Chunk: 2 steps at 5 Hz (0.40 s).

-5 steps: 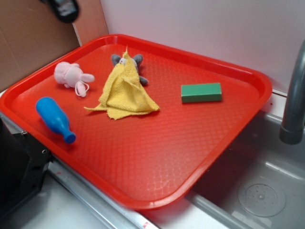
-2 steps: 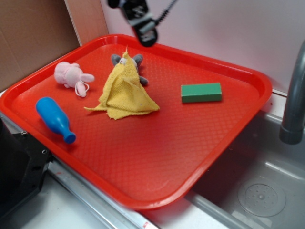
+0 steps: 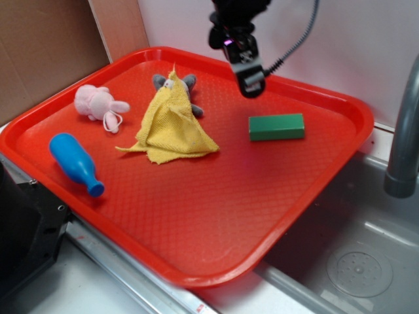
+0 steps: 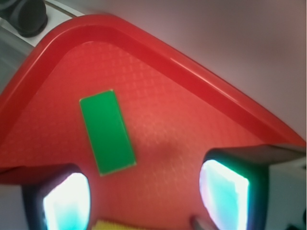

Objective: Grab the green block.

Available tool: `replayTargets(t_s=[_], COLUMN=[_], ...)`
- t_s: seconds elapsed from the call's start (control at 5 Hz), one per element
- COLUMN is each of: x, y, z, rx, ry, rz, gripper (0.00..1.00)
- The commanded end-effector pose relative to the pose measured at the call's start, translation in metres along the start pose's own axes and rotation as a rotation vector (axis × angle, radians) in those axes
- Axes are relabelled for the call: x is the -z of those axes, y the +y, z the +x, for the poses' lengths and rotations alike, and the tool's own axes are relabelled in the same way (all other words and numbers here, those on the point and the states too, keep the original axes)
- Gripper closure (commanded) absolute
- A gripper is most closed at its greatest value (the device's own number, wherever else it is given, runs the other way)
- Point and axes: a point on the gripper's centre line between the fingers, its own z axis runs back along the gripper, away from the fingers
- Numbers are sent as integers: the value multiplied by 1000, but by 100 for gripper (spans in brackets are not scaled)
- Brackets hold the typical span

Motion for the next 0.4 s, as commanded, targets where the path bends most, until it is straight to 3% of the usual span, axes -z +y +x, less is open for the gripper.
replayTargets(t_s=[0.0,0.2], x=[21,37], y=[-17,-27], z=[13,12], rx=[89,122], ry=[5,36], rz=[-7,-15], gripper=[0,0])
